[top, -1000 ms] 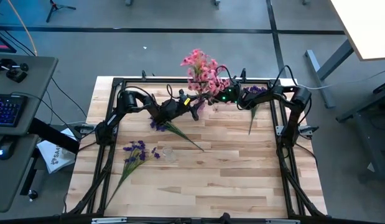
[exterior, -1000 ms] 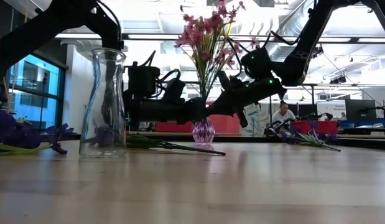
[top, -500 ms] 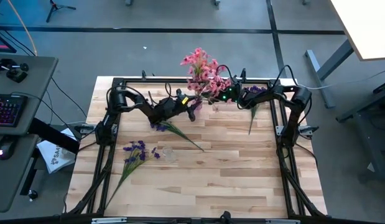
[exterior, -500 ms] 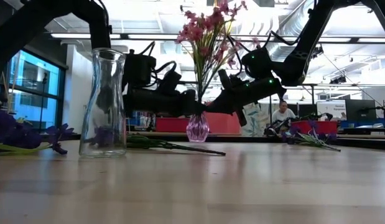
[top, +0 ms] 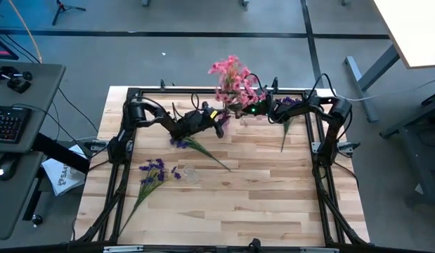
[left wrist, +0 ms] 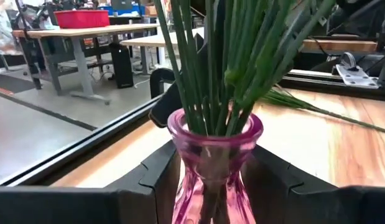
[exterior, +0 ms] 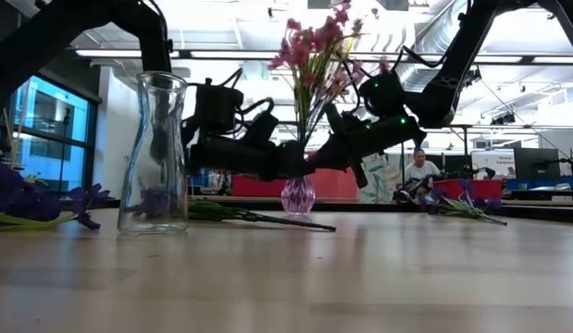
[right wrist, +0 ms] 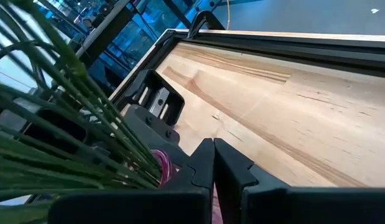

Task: Sort flowers into vase by color
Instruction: Adjust the pink flowers on the purple vase

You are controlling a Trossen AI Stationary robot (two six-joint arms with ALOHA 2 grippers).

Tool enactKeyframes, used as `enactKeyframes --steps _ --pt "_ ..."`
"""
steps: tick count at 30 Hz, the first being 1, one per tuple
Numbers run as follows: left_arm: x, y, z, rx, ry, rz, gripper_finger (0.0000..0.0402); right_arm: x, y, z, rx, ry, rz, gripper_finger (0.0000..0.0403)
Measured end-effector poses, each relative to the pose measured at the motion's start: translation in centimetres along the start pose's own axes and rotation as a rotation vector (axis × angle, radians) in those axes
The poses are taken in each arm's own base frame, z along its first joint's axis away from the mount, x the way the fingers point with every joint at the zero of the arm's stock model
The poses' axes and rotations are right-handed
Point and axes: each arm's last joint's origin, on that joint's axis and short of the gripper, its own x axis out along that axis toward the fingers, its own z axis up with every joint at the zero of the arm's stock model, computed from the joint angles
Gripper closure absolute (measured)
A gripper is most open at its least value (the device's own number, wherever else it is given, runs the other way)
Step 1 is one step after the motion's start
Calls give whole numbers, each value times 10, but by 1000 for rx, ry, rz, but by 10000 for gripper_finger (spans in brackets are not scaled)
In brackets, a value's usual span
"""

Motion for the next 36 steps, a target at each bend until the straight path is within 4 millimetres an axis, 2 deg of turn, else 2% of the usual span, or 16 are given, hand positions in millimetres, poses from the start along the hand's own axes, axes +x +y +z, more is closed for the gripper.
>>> enactKeyframes --steps 12,22,27,36 --pt "4 0 0 44 -3 5 256 0 0 -1 -3 2 -3 402" --pt "5 2 0 -34 -2 8 253 0 0 -1 -16 3 -3 402" --pt "5 2 0 -35 0 4 224 0 0 -1 -17 3 -4 402" --pt "4 -2 0 -37 -1 -9 135 0 0 -1 -17 5 -4 402"
